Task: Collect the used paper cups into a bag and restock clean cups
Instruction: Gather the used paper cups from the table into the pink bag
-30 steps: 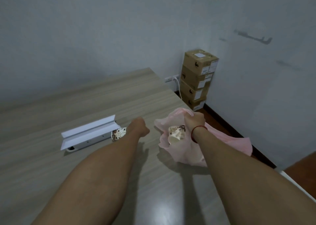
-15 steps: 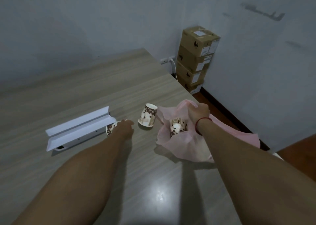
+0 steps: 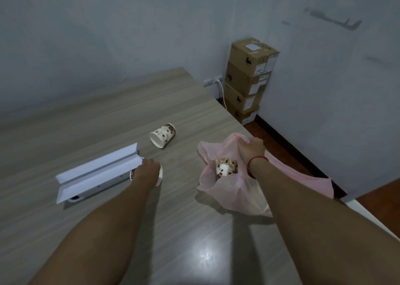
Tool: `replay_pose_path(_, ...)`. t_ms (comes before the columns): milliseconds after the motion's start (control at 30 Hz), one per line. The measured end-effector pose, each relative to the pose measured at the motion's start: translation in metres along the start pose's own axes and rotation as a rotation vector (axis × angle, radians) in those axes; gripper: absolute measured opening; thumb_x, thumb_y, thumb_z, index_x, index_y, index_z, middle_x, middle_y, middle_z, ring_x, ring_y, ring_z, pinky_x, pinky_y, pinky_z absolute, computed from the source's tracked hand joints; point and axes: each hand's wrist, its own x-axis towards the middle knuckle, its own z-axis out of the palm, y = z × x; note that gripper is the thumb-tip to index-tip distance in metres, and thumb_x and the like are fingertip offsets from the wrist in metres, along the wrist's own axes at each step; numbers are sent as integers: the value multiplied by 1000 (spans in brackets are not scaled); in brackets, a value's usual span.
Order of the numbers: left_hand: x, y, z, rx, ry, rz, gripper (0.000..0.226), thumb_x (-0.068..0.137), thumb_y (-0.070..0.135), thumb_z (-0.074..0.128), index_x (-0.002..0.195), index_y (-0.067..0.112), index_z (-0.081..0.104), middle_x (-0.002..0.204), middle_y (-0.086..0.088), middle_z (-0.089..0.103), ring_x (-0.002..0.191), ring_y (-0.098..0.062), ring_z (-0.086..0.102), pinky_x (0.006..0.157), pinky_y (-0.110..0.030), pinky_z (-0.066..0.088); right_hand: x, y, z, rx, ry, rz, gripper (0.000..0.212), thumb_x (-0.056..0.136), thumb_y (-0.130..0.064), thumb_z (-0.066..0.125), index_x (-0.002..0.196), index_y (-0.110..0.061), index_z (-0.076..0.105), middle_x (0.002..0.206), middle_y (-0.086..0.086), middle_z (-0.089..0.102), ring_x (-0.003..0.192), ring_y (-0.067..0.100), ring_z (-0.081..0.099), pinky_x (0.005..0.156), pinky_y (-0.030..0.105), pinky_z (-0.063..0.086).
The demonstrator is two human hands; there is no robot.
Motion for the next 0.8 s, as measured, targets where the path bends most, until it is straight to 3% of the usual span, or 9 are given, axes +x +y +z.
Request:
replay_pose_path(100,2,-4,-4,8,-11,28,38,92,11,56,130,6,53,134,-14,51,128,-28,47,101,-41,47,-2,-1,-4,14,-6,-5,12,86,-12,54,90,-4,62,106,22,67,100,35,64,91,45,53)
replay_pose_path(167,3,-2,-13,-47,6,66,36,90,21,62,123,7,59,129,-14,54,123,-29,51,97,-42,49,-4,-3,-9,15,-5,-8,21,88,-13,53,100,0,64,107,20,66,100,33,64,89,39,53)
replay_pose_path(233,0,5,-27,-179,69,85,35,91,31,59,119,9,62,125,-17,57,116,-32,55,92,-41,48,-6,-6,-13,18,-5,-17,23,89,-13,52,103,1,64,104,18,64,93,28,61,77,30,48)
replay_pose_path(333,-8,27,-52,-472,228,132,39,91,40,58,110,7,65,112,-18,65,105,-34,61,85,-36,46,-9,-10,-18,7,14,-26,28,90,-13,51,107,4,65,107,18,65,100,31,63,73,25,40)
replay_pose_path(400,-21,49,-70,-767,325,161,34,88,41,60,86,8,65,87,-14,66,86,-31,62,70,-33,43,-13,-12,-21,3,13,-33,30,91,-13,51,110,5,65,112,18,66,105,32,63,77,29,45)
replay_pose_path(467,-38,73,-88,-1092,262,166,32,87,39,63,66,16,55,65,-3,54,65,-22,51,55,-26,35,-14,-12,-25,-7,20,-36,29,91,-14,51,108,5,66,113,20,66,104,34,63,82,34,49)
replay_pose_path(600,-63,123,-97,-1300,-279,188,23,85,34,68,89,12,71,82,-6,66,71,-16,59,57,-22,45,-18,-14,-34,29,37,-47,29,91,-13,50,105,6,67,109,21,67,95,32,62,76,30,46)
replay_pose_path(700,-68,156,-91,-1351,-275,167,20,88,17,66,108,12,69,97,-11,66,78,-19,59,58,-22,45,-22,-19,-32,70,12,-42,32,90,-14,52,115,2,63,114,17,65,91,26,58,73,28,43)
replay_pose_path(800,-66,160,-97,-1191,-280,195,33,89,15,63,121,6,64,111,-10,63,100,-26,61,81,-31,52,-23,-24,-29,68,-3,-70,32,90,-15,52,114,2,64,112,18,66,92,27,59,73,27,40)
